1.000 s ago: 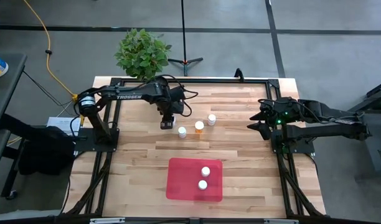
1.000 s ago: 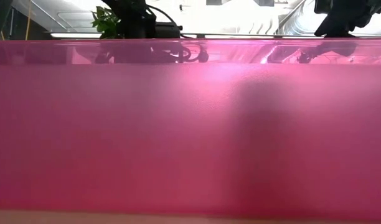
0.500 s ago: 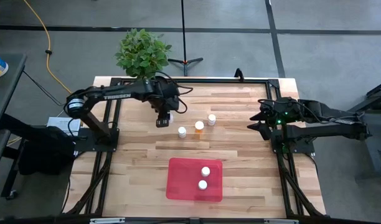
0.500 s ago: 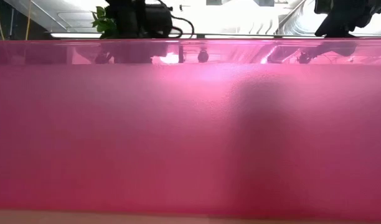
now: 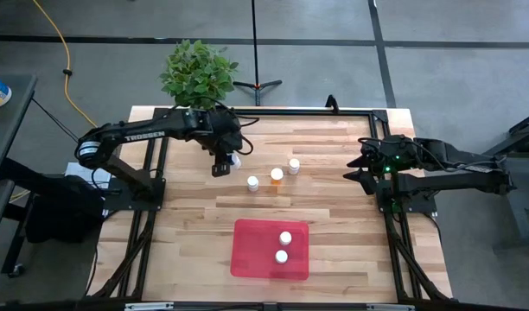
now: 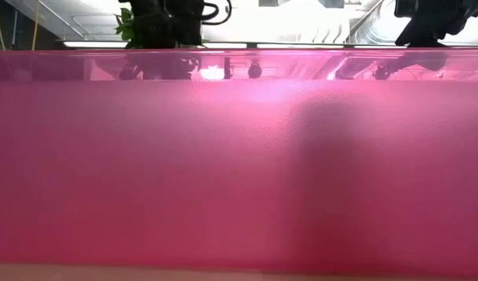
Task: Pick and place pill bottles into a basket
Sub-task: Put the white pill bottle into the red bin
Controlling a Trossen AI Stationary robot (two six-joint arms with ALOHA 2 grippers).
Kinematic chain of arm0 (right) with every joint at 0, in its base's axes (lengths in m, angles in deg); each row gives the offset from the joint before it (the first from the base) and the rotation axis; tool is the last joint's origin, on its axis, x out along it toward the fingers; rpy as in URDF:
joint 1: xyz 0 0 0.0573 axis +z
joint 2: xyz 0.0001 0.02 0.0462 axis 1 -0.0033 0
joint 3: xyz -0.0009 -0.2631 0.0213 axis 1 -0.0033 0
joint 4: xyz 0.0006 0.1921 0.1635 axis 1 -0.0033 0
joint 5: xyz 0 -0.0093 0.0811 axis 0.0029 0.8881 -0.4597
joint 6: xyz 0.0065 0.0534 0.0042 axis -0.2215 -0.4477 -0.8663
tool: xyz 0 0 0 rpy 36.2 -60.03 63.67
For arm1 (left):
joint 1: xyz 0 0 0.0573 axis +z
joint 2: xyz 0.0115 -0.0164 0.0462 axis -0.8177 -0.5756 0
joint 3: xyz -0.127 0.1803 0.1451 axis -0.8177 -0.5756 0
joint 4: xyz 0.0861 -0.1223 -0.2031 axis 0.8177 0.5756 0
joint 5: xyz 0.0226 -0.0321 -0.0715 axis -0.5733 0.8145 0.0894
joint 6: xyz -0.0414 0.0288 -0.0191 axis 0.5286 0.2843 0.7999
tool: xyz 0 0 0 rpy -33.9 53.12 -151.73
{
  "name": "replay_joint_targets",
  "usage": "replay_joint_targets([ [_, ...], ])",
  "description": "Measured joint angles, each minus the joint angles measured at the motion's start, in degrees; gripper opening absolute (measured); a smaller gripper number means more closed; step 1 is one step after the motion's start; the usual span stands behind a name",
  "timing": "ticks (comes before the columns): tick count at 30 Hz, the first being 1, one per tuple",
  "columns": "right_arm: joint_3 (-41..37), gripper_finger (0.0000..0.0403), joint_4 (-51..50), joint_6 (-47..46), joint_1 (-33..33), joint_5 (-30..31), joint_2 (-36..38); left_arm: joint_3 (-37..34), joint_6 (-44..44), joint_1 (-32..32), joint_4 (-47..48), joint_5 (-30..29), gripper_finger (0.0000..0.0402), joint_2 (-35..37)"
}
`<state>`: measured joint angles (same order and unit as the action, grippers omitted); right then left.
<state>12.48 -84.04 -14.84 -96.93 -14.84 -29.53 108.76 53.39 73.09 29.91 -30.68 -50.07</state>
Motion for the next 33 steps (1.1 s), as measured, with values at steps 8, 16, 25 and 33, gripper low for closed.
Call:
replay_joint_targets([
  [8, 0.0, 0.0232, 0.0, 0.0, 0.0, 0.0, 0.0, 0.1, 4.2, -1.7, -1.0, 3.8, 0.0188, 1.8],
  [16, 0.0, 0.0232, -0.2, 0.0, 0.0, 0.0, 0.0, 0.0, 6.3, -4.9, -2.0, 4.1, 0.0188, 3.5],
  [25, 0.0, 0.0232, -0.4, 0.0, 0.0, -0.1, 0.0, 0.0, 12.2, -8.3, -5.9, 3.9, 0.0188, 7.9],
  [33, 0.0, 0.0232, -0.7, 0.7, 0.0, -0.1, 0.0, 0.0, 17.9, -12.5, -10.2, 4.4, 0.0188, 10.4],
])
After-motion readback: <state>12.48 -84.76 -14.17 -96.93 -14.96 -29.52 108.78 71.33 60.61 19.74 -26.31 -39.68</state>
